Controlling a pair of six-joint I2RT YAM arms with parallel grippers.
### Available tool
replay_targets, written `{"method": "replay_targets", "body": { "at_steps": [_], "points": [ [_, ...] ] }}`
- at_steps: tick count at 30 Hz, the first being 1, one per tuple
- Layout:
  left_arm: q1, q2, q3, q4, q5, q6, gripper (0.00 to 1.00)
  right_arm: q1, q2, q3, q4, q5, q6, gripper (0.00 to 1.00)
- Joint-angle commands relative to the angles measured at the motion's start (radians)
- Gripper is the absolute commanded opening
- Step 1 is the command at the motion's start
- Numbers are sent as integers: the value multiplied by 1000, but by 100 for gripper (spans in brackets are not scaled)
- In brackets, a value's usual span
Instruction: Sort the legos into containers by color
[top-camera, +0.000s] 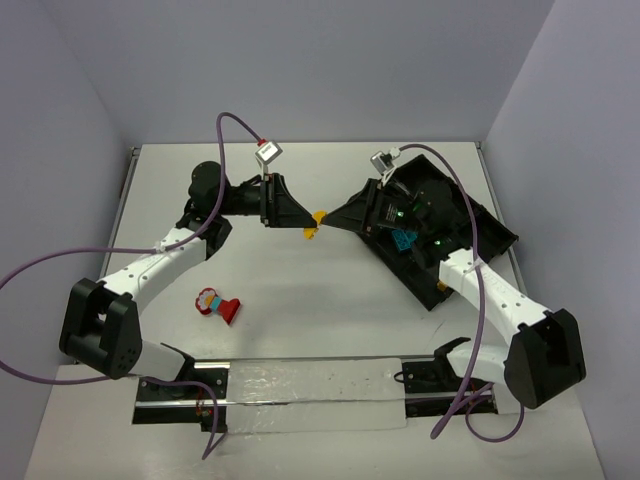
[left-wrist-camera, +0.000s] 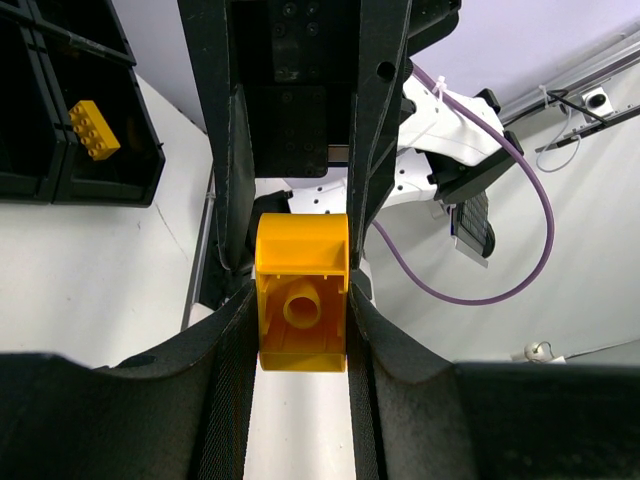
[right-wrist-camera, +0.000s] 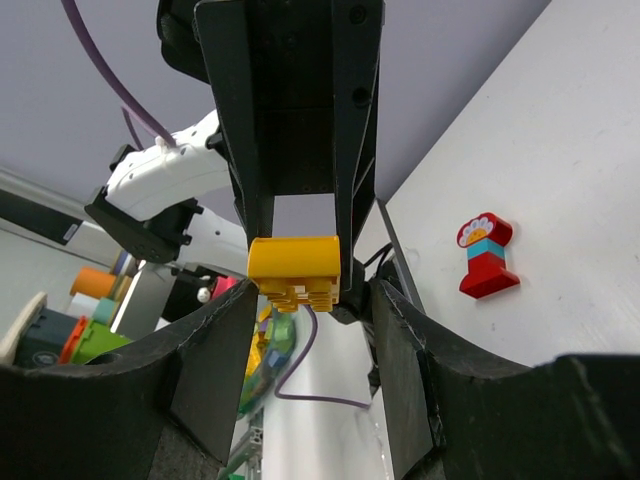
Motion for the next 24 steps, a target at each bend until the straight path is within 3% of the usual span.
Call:
{"method": "replay_targets", "body": {
  "at_steps": [1, 24],
  "points": [
    [4, -1, 11, 40, 17, 5, 0, -2, 11, 50, 67, -22, 9, 57],
    [4, -2, 0, 9, 6, 31, 0, 9, 25, 83, 83, -37, 19, 44]
  ]
}}
